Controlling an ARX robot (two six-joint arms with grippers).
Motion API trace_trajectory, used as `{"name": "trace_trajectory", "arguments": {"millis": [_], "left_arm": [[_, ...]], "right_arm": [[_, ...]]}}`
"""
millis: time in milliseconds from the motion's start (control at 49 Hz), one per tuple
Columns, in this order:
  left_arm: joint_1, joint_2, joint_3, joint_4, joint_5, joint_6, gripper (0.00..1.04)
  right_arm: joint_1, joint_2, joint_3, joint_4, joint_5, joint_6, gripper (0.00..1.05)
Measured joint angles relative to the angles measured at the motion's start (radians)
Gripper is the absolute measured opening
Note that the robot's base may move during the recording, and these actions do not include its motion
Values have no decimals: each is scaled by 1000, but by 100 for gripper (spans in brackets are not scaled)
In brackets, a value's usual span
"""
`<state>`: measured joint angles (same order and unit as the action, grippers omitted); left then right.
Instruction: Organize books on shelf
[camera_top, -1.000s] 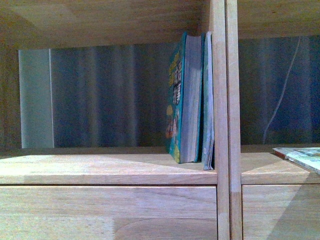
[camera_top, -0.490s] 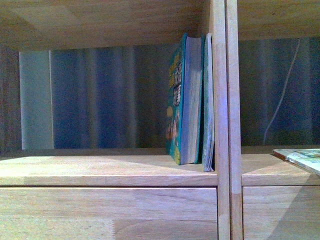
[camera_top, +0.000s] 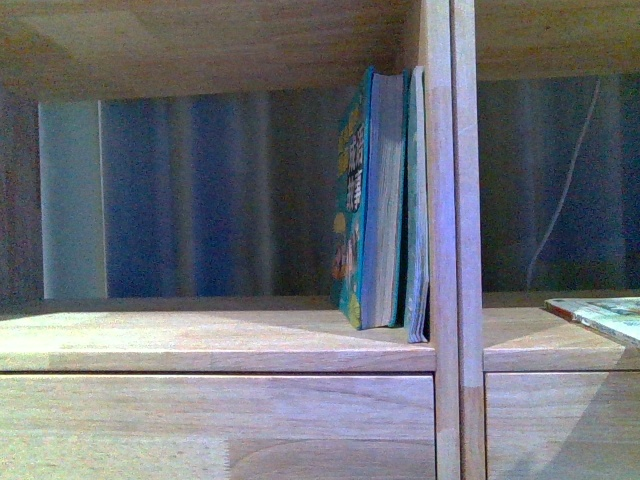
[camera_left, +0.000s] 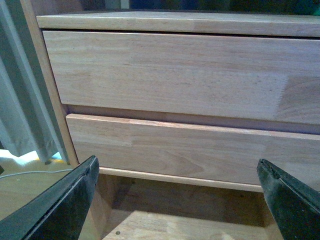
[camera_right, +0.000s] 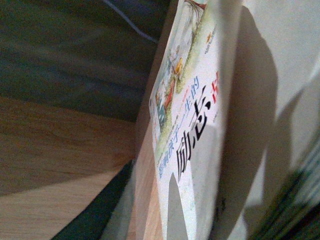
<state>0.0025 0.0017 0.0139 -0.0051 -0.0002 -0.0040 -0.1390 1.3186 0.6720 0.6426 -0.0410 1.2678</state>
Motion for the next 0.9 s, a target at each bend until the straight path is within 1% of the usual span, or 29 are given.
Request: {"name": "trace_trajectory", "arguments": {"millis": [102, 184, 245, 408, 429, 449, 469, 490, 531, 551, 633, 735, 837, 898], "left_arm": [[0, 0, 0, 0, 0, 0, 97], [0, 0, 0, 0, 0, 0, 97], [0, 0, 0, 0, 0, 0, 97], [1, 1, 0, -1, 8, -1, 97], [14, 12, 5, -18, 59, -5, 97], [40, 27, 18, -51, 141, -16, 97], [89, 66, 39, -98, 254, -27, 97], [124, 98, 50, -115, 330, -32, 97], [187, 155, 64, -117, 449, -47, 97], [229, 195, 76, -100, 525, -58, 97], [320, 328, 138, 11, 665, -93, 97], [383, 536, 234, 131, 723, -153, 97], [385, 783, 330, 309, 672, -236, 97], [357, 931, 399, 414, 607, -288, 97]], "right_arm": [[-3, 4, -9, 17, -3, 0, 34], [-8, -2, -37, 42, -20, 2, 17], [-10, -16, -56, 56, -34, 10, 9], [-21, -93, -103, 74, -87, 16, 7], [-23, -106, -110, 79, -96, 16, 7], [-26, -120, -116, 81, -108, 18, 7], [-33, -142, -124, 83, -123, 19, 7], [-37, -159, -128, 84, -134, 20, 7], [-46, -197, -137, 87, -161, 24, 7], [-55, -225, -143, 91, -180, 29, 7], [-88, -314, -154, 90, -222, 40, 7], [-115, -410, -163, 91, -278, 56, 7], [-121, -501, -183, 119, -328, 81, 7], [-110, -555, -199, 141, -341, 89, 7]]}}
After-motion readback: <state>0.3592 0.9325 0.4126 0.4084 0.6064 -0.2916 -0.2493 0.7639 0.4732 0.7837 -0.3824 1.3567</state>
